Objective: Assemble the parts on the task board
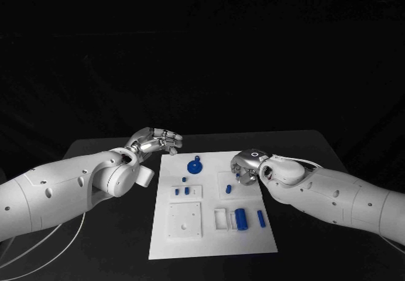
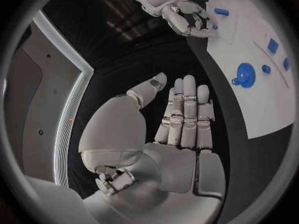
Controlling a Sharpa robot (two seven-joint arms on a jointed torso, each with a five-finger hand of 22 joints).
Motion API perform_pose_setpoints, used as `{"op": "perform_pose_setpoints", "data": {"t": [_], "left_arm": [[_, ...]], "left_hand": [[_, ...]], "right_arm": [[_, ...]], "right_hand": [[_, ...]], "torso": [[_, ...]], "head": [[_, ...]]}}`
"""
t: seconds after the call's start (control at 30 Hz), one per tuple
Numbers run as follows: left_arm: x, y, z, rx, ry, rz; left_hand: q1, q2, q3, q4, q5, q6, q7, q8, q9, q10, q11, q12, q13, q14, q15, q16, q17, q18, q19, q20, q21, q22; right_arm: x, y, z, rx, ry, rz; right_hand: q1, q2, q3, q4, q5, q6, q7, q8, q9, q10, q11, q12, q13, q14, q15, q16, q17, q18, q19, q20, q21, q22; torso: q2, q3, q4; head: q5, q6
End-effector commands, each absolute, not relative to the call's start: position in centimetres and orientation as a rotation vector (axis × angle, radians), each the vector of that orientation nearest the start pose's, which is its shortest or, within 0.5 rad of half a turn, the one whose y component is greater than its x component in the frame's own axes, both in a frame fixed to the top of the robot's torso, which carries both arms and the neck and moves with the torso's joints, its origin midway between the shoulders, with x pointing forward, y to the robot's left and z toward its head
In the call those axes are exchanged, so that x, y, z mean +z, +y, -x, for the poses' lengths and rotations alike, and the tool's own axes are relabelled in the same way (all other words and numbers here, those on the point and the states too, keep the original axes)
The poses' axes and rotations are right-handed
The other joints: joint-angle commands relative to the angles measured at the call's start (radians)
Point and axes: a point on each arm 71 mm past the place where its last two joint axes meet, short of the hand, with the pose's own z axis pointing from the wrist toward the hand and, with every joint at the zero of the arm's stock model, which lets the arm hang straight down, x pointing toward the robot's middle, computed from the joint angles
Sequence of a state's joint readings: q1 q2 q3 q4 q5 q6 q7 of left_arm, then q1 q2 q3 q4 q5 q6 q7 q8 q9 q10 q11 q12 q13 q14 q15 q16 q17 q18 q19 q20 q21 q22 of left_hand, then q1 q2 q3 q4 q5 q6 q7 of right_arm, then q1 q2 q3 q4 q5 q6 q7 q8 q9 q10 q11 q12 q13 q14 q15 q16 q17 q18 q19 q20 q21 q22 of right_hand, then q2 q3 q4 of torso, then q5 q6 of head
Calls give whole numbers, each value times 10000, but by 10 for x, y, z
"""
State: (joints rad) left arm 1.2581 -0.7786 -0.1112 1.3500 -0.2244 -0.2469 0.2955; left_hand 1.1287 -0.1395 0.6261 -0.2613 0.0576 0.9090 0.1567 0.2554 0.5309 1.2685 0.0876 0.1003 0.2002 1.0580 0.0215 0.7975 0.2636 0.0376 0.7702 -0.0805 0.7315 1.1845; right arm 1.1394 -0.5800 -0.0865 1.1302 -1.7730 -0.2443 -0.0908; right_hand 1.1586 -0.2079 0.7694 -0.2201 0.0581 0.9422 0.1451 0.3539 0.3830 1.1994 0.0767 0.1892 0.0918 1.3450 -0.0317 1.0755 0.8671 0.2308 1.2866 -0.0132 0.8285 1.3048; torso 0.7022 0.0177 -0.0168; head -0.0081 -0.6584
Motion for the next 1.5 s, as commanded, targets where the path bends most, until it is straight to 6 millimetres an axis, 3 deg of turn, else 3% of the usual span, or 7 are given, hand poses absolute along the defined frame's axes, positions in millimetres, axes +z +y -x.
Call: {"op": "perform_pose_setpoints", "data": {"t": [0.03,0.63,0.93,1.5], "left_arm": [[-186,220,-519,-13925,15818,8835],[-187,219,-519,-13946,15921,8875],[-187,219,-518,-13955,15927,8873],[-187,222,-519,-13910,15880,8887]], "left_hand": [[-40,66,-67,-15,42,-83,8,33,-11,-46,37,-41,-10,62,-1,-67,15,55,35,35,-39,-9],[-65,70,-98,-1,34,-160,38,14,-32,-84,57,-74,-15,95,0,-151,73,56,51,37,-75,-1],[-53,75,-103,-5,38,-180,44,13,-38,-94,63,-85,-15,135,-10,-166,109,61,71,31,-81,7],[-44,73,-112,-13,38,-197,50,14,-43,-106,69,-96,-16,159,-18,-191,143,63,89,25,-89,15]], "right_arm": [[-263,-175,-527,3370,17412,4961],[-269,-175,-526,2919,17398,5224],[-271,-174,-524,2526,17282,5410],[-266,-171,-522,2616,16511,5116]], "right_hand": [[-43,93,144,41,-55,102,-23,66,23,104,-4,18,43,-56,-52,78,-47,310,190,-143,45,25],[-56,108,377,11,-63,267,-96,146,63,228,-44,23,129,-81,-89,189,-170,310,193,-164,78,81],[93,285,683,-193,-76,755,-300,389,176,747,-251,246,385,-136,-292,340,-293,310,197,-262,186,187],[54,168,871,-209,-89,971,-400,503,266,1003,-371,329,633,-159,-409,398,-440,310,225,-326,231,191]], "torso": [[-4,-2,4],[-6,-8,-12],[-6,-2,-2],[-9,-2,-8]], "head": [[3,-29],[-10,-87],[-24,-123],[-19,-116]]}}
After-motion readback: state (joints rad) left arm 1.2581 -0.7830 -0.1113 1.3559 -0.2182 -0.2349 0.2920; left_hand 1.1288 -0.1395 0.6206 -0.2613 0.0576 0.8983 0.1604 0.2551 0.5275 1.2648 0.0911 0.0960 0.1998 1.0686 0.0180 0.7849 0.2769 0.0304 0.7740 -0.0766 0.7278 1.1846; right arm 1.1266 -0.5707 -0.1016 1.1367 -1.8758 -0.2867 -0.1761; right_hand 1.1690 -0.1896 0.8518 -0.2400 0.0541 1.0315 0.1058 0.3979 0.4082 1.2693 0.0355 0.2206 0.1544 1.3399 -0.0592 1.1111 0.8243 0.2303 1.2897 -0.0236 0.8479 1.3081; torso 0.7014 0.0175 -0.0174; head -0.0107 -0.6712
